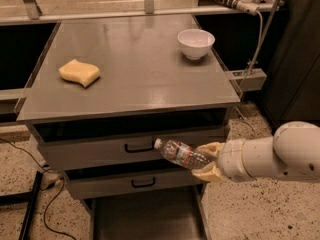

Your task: Place water bottle into bottom drawer

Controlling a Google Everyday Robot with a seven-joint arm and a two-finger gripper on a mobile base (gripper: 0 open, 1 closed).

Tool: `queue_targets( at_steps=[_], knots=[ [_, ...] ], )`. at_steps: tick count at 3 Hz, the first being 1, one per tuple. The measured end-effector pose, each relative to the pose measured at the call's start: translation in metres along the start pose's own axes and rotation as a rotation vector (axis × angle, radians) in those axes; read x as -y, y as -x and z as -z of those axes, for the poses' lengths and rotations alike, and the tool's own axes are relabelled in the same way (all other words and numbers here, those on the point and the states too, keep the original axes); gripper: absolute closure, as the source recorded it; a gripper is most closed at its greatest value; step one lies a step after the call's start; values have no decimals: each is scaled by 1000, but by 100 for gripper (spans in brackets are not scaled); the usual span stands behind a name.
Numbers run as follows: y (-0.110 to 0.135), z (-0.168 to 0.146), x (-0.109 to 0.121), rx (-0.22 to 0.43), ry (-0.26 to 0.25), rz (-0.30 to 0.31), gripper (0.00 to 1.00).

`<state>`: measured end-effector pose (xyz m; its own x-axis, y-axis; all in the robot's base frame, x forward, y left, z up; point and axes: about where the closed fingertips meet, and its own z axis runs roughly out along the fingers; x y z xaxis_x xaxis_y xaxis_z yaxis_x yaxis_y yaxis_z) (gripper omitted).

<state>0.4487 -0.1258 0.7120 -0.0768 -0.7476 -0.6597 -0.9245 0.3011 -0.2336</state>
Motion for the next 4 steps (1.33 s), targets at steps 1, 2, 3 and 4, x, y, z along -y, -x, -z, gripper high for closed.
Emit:
queue_targets(
  at_steps=[1, 2, 3, 4],
  knots=[
    [-4, -6, 0, 2, 4, -6, 100],
    [-10, -19, -4, -7, 36, -4, 100],
    [-44, -61, -28, -19, 122, -22, 100],
    [-85, -108, -58, -22, 182, -15, 100]
  ],
)
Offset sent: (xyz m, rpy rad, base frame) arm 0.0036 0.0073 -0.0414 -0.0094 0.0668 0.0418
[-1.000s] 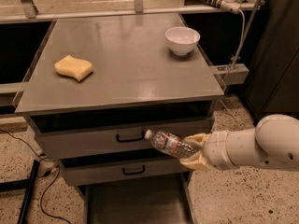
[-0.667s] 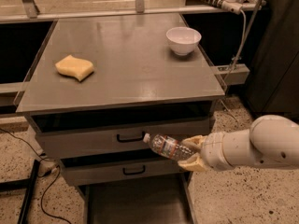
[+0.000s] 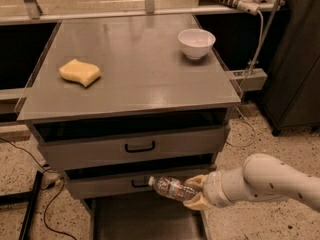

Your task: Place water bottle into bottom drawer

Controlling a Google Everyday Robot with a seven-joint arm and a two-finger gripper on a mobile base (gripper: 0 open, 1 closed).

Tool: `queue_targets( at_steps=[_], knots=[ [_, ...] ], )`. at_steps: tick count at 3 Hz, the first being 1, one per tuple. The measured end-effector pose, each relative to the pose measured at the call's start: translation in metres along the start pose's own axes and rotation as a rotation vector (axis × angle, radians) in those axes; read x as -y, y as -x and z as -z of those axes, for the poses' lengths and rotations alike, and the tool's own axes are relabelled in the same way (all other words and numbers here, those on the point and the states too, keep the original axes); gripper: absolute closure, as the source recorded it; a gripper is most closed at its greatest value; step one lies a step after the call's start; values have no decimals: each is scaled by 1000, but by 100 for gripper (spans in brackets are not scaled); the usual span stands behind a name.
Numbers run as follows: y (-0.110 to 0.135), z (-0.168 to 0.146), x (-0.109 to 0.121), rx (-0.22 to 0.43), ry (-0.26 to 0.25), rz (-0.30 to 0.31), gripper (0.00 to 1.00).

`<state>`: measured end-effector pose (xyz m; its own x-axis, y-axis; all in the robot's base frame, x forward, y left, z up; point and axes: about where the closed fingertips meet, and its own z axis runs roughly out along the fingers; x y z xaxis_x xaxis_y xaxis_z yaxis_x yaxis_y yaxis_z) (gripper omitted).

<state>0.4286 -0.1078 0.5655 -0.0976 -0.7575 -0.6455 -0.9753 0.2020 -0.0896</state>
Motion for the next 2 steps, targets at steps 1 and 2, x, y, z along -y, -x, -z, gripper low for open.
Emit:
queue_targets(
  at_steps=[1, 2],
  knots=[
    [-37, -44, -13, -2, 9, 17, 100],
    [-67, -84, -18, 13, -5, 23, 100]
  ],
)
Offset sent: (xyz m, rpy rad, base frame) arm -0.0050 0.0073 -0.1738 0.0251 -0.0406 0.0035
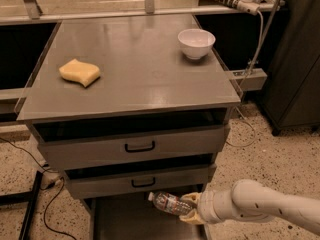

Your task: Place water bottle into bottom drawer

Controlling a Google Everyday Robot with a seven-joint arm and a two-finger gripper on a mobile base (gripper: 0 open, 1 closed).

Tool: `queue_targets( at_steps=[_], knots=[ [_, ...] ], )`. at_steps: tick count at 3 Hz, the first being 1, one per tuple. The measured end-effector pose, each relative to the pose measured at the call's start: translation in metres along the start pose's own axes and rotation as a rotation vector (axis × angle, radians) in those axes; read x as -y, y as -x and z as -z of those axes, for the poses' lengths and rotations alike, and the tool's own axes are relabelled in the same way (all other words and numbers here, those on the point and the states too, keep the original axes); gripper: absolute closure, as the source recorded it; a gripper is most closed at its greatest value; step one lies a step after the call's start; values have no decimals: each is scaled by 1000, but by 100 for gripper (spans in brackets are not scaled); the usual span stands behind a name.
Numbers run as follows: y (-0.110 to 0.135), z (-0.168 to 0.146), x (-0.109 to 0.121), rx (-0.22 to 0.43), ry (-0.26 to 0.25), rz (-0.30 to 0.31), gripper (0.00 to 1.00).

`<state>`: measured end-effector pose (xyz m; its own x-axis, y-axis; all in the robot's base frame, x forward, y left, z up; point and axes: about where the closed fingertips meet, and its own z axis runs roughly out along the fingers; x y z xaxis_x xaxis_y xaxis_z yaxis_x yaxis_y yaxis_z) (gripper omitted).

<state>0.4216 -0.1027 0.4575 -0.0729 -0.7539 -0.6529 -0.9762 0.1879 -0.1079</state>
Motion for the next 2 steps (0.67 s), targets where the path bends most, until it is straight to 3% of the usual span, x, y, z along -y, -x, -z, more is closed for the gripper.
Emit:
queue_targets(
  at_steps=[1, 2],
  knots=[
    [-31, -42, -6, -7, -4, -72, 100],
    [-31, -42, -6, -7, -4, -72, 100]
  ],
)
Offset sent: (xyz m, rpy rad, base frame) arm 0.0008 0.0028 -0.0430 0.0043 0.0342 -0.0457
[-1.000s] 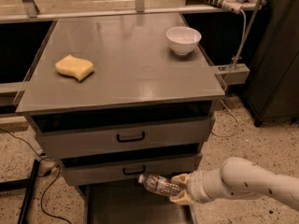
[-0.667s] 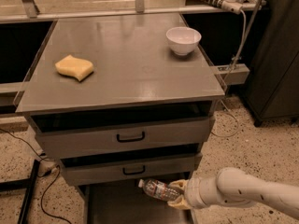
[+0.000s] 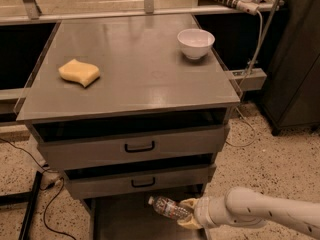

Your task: Place water bottle into bottom drawer

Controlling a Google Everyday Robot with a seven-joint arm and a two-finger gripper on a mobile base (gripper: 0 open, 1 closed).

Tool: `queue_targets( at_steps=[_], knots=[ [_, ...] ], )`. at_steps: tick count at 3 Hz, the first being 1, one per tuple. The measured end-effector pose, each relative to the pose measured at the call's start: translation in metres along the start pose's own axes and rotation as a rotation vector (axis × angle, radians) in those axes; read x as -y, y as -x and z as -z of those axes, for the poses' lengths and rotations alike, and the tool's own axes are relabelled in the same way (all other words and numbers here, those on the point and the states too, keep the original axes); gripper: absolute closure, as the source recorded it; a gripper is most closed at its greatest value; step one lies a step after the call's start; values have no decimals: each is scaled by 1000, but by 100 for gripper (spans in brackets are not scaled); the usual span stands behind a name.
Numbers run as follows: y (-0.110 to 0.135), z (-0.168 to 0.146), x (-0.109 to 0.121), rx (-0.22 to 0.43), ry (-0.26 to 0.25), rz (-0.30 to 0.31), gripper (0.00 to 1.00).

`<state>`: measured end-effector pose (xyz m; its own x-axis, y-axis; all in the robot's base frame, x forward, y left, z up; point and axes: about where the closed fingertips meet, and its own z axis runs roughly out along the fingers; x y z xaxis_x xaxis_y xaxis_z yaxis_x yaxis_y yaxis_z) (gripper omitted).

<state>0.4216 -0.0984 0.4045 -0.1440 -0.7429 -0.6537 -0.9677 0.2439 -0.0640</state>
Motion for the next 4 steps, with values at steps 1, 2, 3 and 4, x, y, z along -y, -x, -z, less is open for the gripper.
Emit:
queue_targets(
  at_steps=[1, 2, 3, 4],
  knots=[
    [-18, -25, 3, -28, 12, -15, 100],
    [-51, -61, 11, -36, 20, -22, 100],
    [-79, -99, 18, -22, 11, -36, 100],
    [-97, -129, 20, 27, 5, -42, 100]
  ],
)
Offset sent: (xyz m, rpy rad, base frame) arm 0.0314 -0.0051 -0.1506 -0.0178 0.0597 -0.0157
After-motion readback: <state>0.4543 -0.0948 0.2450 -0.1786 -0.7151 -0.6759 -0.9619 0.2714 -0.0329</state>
